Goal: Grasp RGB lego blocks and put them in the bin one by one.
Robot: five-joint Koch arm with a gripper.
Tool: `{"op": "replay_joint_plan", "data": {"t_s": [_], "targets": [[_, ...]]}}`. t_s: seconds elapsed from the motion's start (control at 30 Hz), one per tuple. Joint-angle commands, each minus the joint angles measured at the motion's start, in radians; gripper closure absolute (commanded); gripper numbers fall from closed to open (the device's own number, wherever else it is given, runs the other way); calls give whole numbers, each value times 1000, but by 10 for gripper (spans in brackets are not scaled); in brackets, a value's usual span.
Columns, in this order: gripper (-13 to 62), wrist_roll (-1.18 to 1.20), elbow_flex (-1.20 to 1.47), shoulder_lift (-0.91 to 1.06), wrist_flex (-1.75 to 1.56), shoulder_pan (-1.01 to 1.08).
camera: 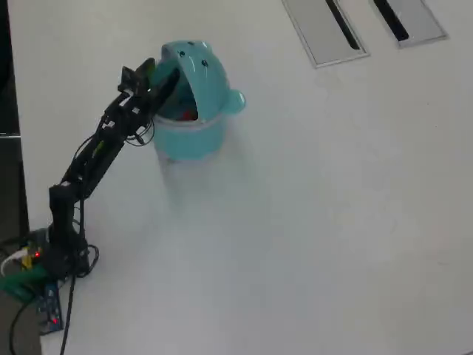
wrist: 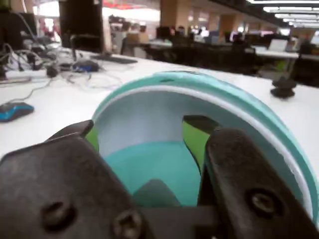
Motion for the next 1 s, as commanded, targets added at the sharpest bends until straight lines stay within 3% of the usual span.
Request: {"op": "replay_joint_plan", "data": {"t_s": [0.0, 0.33, 0.97], "targets": [[179, 0, -100, 20, -2, -11], [178, 21, 25, 144, 17, -2], [178, 21, 638, 696, -11, 149]]}}
